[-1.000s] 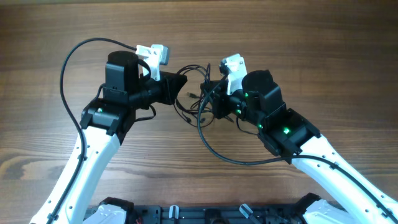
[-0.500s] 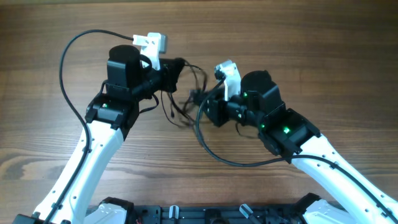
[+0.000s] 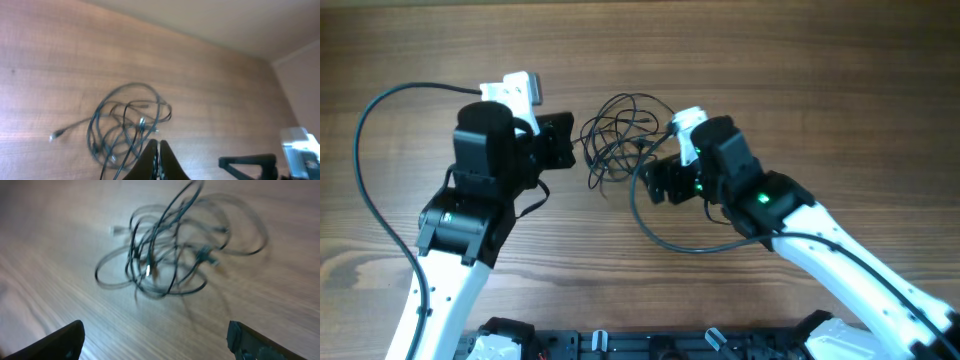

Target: Untangle cables

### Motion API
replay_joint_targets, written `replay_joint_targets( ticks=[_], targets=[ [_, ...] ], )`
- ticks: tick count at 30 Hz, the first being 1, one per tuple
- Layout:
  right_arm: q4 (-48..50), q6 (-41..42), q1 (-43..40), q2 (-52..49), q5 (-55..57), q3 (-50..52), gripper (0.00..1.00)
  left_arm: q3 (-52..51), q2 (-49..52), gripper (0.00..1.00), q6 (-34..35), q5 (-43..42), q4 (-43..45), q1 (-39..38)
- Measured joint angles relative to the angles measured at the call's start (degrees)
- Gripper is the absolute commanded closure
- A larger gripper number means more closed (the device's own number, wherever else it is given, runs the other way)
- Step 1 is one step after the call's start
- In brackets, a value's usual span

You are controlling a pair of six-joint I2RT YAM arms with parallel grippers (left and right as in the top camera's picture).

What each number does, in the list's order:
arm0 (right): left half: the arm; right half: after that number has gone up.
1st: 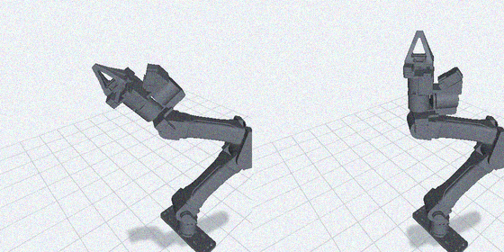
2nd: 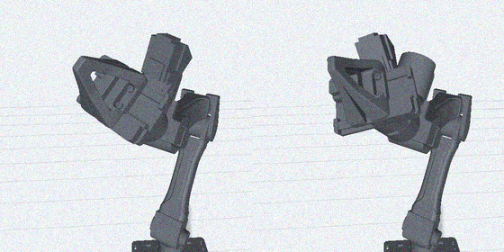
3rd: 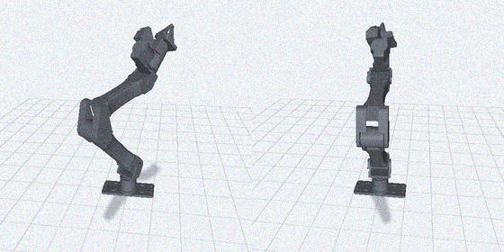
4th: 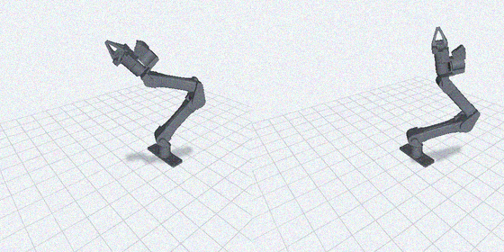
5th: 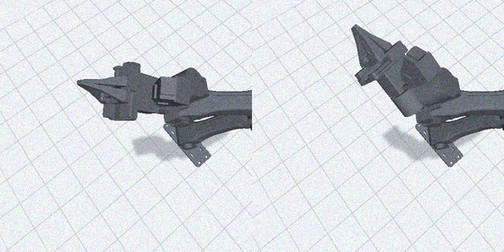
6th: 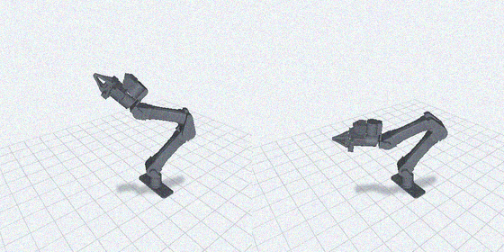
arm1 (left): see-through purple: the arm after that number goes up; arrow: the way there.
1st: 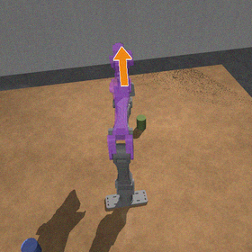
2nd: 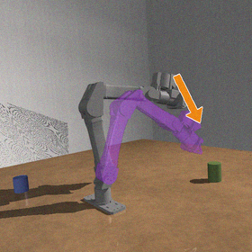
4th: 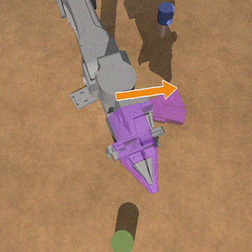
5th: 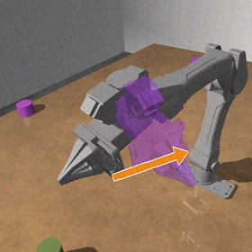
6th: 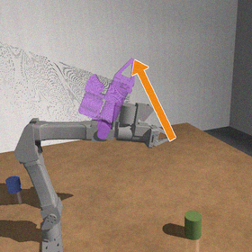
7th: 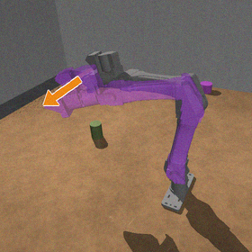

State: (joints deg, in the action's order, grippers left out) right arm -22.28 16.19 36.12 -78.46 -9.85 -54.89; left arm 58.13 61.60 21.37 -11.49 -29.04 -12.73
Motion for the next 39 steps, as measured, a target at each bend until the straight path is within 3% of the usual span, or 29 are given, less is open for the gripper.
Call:
replay_joint_targets(
  ticks=[3, 5, 7, 13, 16, 19, 25, 26, 27, 32, 35, 39],
  targets=[
    [0.0, -3.6, 0.0, -6.1, -4.0, 0.0, 0.11, 0.0, 1.4, 0.96, 0.0, 0.2, -3.3, 0.0],
    [4.1, -4.2, 0.0, -8.4, -5.1, 0.0, 0.21, 0.0, 1.5, 0.96, 0.0, 0.2, -3.8, 0.0],
    [11.0, -3.0, 0.0, -9.2, -5.6, 0.1, 0.21, 0.0, 1.5, 0.96, 0.0, 0.2, -4.4, 0.0],
    [28.1, 16.0, 0.0, -15.7, -2.0, 0.1, 0.22, 0.0, 1.5, 0.96, 0.0, 0.5, -5.5, 0.0],
    [33.6, 25.1, 0.0, -21.6, -1.2, 0.1, 0.34, 0.0, 1.5, 0.96, 0.0, 0.6, -5.5, 0.0],
    [35.4, 28.7, 0.0, -23.5, -1.2, 0.1, 0.43, 0.0, 1.5, 0.96, 0.0, 0.6, -5.5, 0.0],
    [37.8, 32.7, 0.0, -23.6, 0.2, 0.1, 0.48, 0.0, 1.5, 0.96, 0.0, 0.6, -5.6, 0.0],
    [37.8, 33.3, 0.0, -23.6, 0.5, 0.1, 0.51, 0.0, 1.5, 0.96, 0.0, 0.6, -5.6, 0.0],
    [37.8, 33.9, 0.0, -23.6, 0.9, 0.1, 0.62, 0.0, 1.5, 0.96, 0.0, 0.6, -5.6, 0.0],
    [38.2, 36.1, 0.0, -24.2, 1.4, 0.1, 0.67, 0.0, 1.5, 0.96, 0.0, 0.6, -5.6, 0.0],
    [38.7, 36.5, 0.4, -25.8, 1.4, 0.1, 0.92, 0.0, 1.5, 0.96, 0.0, 0.6, -5.8, 0.0],
    [39.3, 34.6, 1.0, -26.1, -3.1, 0.1, 0.95, 0.0, 1.5, 0.96, 0.0, 0.6, -6.8, 0.0]
  ],
)
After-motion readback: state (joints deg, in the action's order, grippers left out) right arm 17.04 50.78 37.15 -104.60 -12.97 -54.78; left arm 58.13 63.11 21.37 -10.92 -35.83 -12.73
